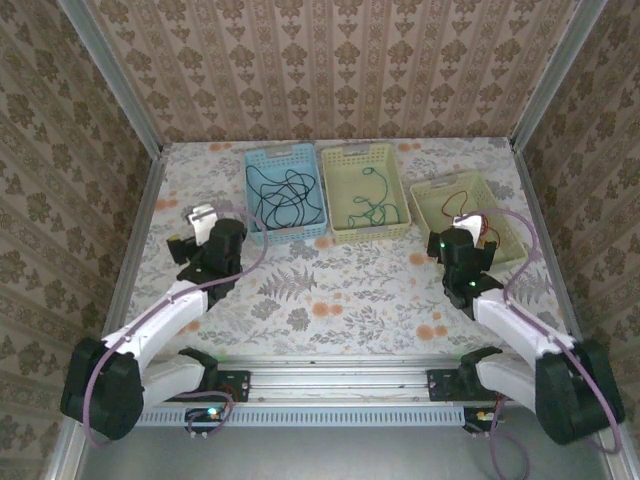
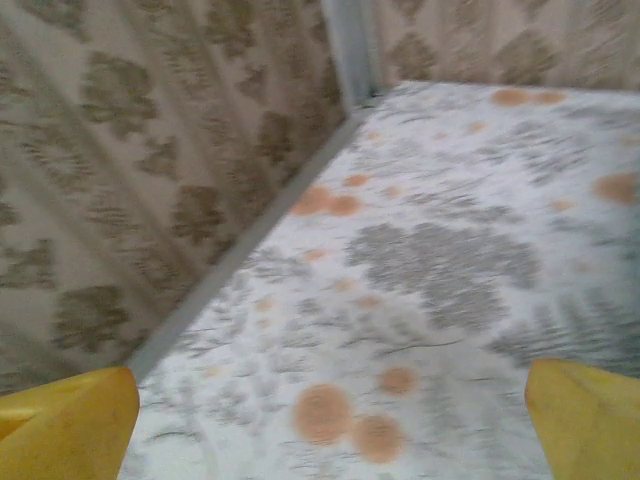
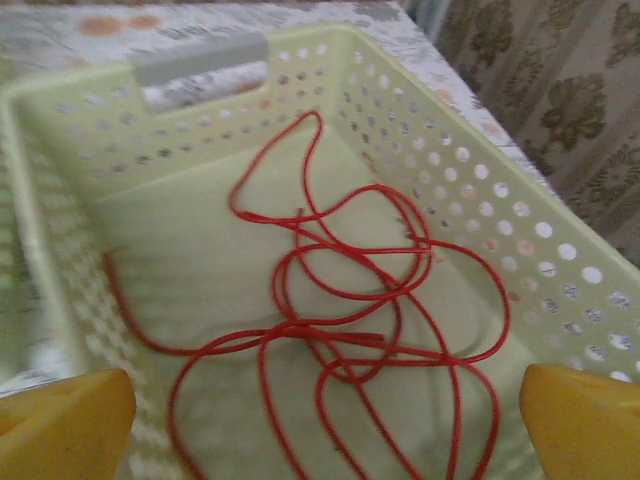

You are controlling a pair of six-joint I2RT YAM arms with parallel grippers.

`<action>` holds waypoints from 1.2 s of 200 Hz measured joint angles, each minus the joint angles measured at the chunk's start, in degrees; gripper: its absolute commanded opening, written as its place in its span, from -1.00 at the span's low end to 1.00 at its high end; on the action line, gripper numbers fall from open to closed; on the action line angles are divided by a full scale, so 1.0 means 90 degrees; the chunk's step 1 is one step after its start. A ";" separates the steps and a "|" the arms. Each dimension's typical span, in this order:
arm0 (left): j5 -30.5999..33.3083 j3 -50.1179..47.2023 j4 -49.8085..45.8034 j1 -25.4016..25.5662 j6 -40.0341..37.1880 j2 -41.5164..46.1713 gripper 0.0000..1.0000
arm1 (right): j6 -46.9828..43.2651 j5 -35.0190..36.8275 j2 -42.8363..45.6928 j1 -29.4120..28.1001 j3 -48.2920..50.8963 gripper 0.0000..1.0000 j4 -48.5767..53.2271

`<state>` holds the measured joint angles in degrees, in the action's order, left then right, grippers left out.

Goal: Untangle the cables

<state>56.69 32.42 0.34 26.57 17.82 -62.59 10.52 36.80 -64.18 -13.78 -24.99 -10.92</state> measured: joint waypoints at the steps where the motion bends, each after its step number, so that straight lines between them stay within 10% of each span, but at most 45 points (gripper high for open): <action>1: 0.0039 -0.0032 0.0019 -0.0002 -0.0022 -0.0002 1.00 | -0.0012 0.0012 -0.0032 0.0002 0.0000 1.00 -0.0032; 43: 0.0221 -0.0427 0.0442 -0.0833 -0.0367 -0.0585 1.00 | -0.0554 0.0080 -0.1440 0.0199 0.0221 1.00 -0.2465; 88: -0.0835 -0.1146 0.2501 -0.1110 -0.1263 -0.1282 1.00 | -0.0668 -0.1911 -0.2453 0.1190 0.0221 1.00 -0.4182; 189: -0.3900 -0.1506 0.6268 -0.2353 -0.2387 -0.2866 1.00 | -0.0702 -0.2807 -0.2497 0.1336 0.0214 1.00 -0.4265; 240: -0.4787 -0.1421 0.6156 -0.2715 -0.2266 -0.2965 1.00 | -0.0702 -0.2832 -0.2509 0.1336 0.0214 1.00 -0.4267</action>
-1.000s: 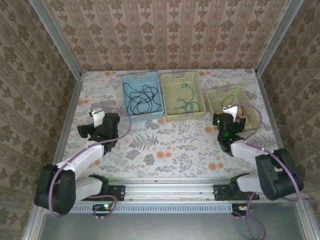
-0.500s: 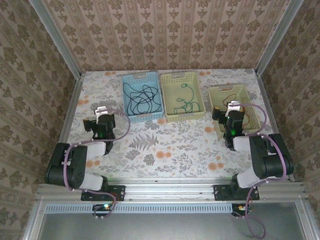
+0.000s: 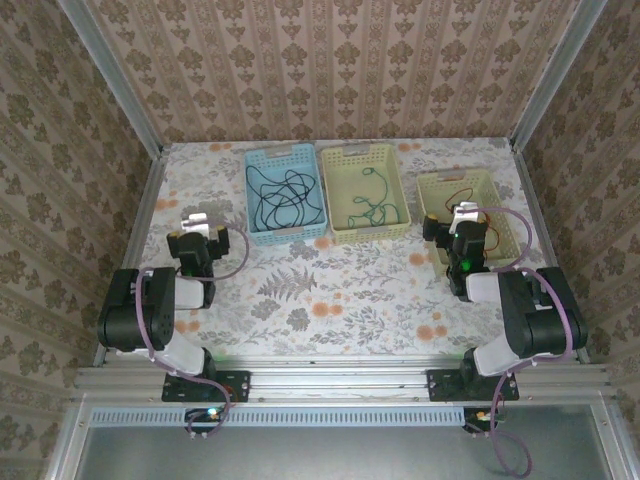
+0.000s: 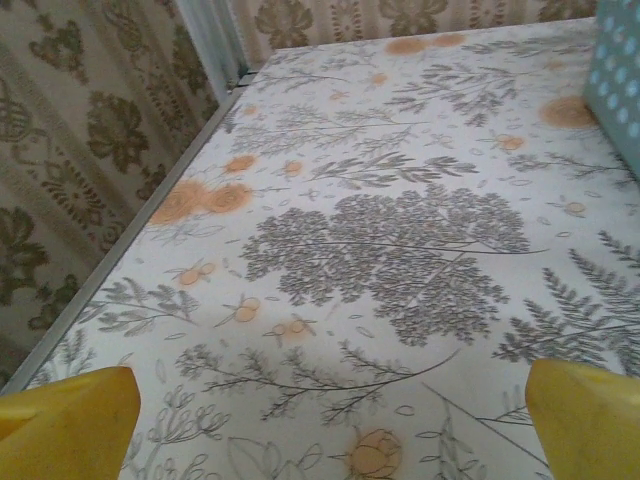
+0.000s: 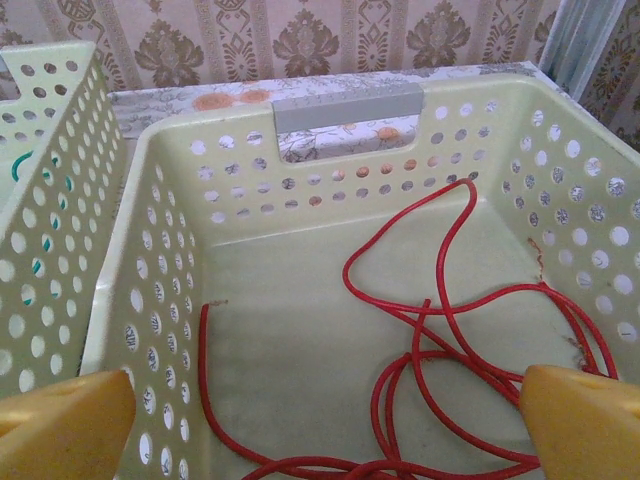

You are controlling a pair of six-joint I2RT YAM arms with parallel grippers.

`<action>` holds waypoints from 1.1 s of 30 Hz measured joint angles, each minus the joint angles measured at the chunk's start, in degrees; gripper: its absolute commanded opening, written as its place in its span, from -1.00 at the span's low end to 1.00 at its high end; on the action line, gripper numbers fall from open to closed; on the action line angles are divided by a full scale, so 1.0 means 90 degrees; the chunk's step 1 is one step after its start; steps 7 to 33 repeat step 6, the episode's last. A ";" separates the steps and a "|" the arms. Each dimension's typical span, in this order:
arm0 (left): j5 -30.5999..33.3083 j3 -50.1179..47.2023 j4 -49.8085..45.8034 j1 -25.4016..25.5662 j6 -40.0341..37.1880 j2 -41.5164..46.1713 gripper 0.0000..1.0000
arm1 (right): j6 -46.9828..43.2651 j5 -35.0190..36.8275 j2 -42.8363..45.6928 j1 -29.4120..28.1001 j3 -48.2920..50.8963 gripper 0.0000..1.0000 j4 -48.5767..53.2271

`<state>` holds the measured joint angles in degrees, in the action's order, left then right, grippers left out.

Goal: Untangle the cables

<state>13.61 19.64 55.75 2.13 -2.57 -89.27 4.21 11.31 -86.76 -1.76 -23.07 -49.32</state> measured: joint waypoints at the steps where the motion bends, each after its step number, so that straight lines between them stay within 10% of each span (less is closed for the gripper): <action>1: -0.0041 0.0000 0.0005 0.0002 -0.0002 0.0000 1.00 | 0.0000 -0.0015 0.0000 0.0002 -0.0002 1.00 0.0002; 33: -0.0163 0.0000 0.0002 0.0002 0.0000 0.0000 1.00 | -0.0007 -0.0335 -0.0027 0.0085 -0.0027 1.00 0.0022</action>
